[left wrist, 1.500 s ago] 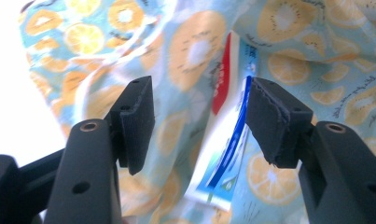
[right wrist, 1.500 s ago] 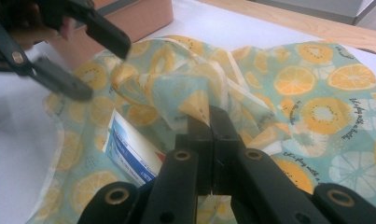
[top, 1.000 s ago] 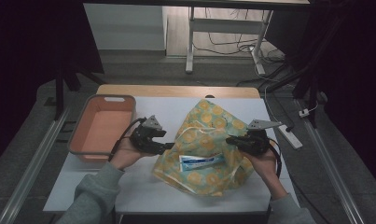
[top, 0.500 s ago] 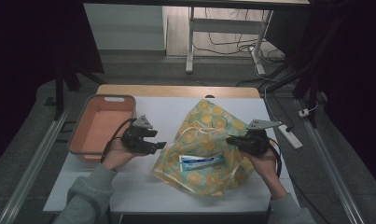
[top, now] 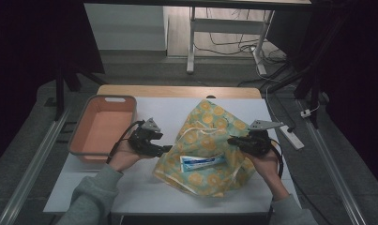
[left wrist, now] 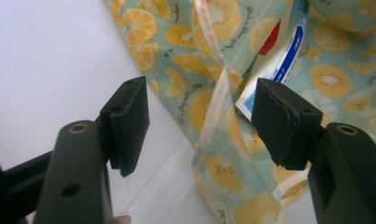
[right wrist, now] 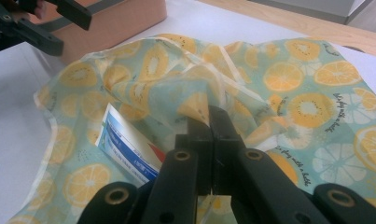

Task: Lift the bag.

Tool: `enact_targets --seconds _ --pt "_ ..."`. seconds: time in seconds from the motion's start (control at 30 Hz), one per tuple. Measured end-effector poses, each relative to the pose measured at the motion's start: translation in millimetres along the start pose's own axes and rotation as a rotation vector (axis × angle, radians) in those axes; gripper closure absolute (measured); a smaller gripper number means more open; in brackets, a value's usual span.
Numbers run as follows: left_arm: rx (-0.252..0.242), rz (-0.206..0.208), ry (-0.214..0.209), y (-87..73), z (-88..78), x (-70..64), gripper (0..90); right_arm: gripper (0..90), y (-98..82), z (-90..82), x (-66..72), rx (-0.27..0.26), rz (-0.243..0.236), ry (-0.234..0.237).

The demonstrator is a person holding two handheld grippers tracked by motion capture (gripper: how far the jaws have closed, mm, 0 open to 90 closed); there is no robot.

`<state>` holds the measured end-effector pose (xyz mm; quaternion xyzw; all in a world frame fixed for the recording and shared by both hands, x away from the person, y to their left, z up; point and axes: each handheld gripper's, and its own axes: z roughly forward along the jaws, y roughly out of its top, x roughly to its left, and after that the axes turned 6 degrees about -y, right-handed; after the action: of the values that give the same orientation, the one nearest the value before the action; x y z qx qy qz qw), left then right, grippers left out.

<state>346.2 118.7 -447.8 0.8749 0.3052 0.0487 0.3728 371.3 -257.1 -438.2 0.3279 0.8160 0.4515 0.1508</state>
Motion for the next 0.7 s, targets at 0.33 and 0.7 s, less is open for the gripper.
enact_targets --seconds 0.33,0.7 --pt "0.062 0.003 0.012 7.0 27.9 0.1 34.9 88.7 -0.1 0.4 -0.2 0.004 -0.002 0.002" --pt "0.132 0.049 -0.094 10.7 48.0 -8.0 87.8 75.7 -1.0 2.8 1.2 0.026 -0.003 0.007"
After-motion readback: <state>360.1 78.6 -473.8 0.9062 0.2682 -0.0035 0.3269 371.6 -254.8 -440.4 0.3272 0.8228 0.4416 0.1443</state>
